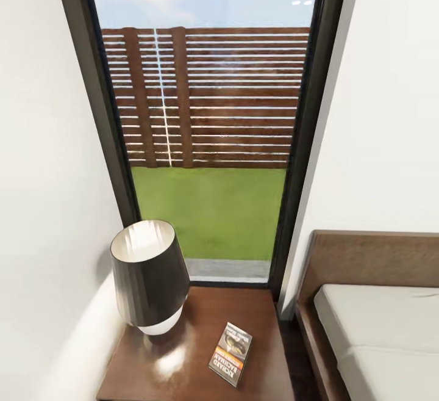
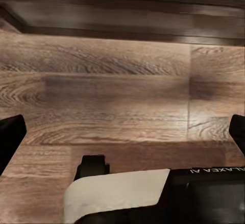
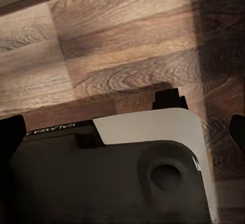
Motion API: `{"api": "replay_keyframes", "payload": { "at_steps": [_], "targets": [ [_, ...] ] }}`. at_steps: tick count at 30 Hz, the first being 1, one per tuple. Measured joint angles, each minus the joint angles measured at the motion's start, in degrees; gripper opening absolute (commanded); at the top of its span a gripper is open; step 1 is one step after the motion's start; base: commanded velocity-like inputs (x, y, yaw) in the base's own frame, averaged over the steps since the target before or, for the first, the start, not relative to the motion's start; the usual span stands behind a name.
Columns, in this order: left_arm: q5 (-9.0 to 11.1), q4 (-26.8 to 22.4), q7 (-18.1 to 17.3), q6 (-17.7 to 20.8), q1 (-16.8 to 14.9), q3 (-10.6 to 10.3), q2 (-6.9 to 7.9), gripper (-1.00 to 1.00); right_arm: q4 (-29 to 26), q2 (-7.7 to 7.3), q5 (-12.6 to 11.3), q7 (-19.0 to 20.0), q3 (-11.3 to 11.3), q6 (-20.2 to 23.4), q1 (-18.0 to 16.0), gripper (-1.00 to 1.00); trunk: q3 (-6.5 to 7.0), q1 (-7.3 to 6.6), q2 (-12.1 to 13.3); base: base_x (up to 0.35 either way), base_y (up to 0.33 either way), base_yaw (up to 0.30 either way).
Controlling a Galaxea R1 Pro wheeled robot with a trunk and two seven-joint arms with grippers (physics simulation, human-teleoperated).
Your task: In the bedroom, move the book from the bed onto either nightstand, and place the two sandals side by side next to the bed.
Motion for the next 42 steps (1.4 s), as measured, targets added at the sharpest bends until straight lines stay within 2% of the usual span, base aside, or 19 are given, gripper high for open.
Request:
{"api": "replay_keyframes", "payload": {
  "at_steps": [5, 9, 33, 42],
  "targets": [
    [0.03, 0.37, 0.01, -0.16, 2.57, 0.03, 1.54, 1.0, -0.01, 0.16, -0.03, 0.03, -0.03, 0.0, 1.19, 1.0, 0.91, -1.1, 2.01, 0.0, 0.0, 0.0],
    [0.02, 0.39, -0.06, -0.17, 3.08, 0.01, 1.98, 1.0, -0.01, 0.27, -0.03, 0.06, -0.01, 0.07, 1.39, 1.0, 1.63, -1.97, 3.61, 0.0, 0.0, 0.0],
    [-0.06, 0.19, -0.07, -0.17, 3.14, 0.09, 1.9, 1.0, -0.19, 0.0, -0.37, 0.07, -0.46, 0.09, 1.43, 1.0, 1.64, -1.98, 3.63, 0.0, 0.0, 0.0],
    [-0.27, 0.19, -0.09, -0.17, 3.14, -0.01, 1.9, 1.0, -0.16, 0.42, -0.16, 0.08, -0.07, 0.09, 1.43, 1.0, 1.64, -1.98, 3.63, 0.0, 0.0, 0.0]
  ]
}}
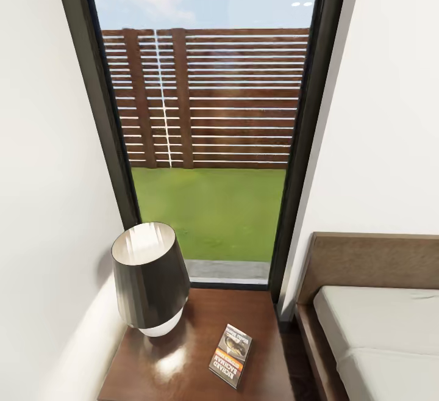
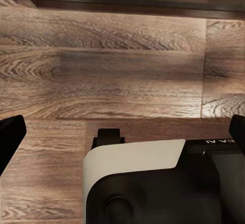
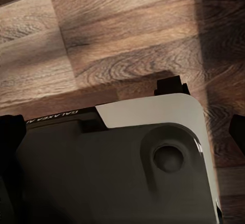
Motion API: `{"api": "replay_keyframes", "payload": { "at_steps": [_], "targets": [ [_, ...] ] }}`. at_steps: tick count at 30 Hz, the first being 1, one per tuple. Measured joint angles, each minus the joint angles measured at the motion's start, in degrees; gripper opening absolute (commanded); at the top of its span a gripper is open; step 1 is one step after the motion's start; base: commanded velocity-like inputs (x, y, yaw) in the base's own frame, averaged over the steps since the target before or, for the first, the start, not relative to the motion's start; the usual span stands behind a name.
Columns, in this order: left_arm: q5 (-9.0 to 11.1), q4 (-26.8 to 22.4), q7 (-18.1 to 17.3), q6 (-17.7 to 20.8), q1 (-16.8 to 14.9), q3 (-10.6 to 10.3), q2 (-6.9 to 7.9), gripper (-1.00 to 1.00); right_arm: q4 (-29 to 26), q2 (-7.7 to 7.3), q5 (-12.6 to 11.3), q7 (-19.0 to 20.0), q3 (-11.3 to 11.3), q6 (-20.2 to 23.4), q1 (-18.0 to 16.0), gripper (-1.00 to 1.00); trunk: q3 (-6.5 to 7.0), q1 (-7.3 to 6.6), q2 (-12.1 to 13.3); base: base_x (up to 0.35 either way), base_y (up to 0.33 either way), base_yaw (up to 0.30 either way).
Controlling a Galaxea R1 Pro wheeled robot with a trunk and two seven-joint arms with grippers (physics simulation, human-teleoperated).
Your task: In the bedroom, move the book from the bed onto either nightstand, and place the two sandals side by side next to the bed.
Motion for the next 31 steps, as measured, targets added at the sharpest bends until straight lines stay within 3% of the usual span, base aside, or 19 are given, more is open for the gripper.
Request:
{"api": "replay_keyframes", "payload": {
  "at_steps": [31],
  "targets": [
    [0.03, 0.0, -0.07, 0.0, 0.02, -0.03, -0.33, 1.0, 0.06, 0.13, 0.13, 0.04, 0.01, 0.0, 0.0, 1.0, 0.0, 0.0, 0.0, 0.0, 0.0, 0.0]
  ]
}}
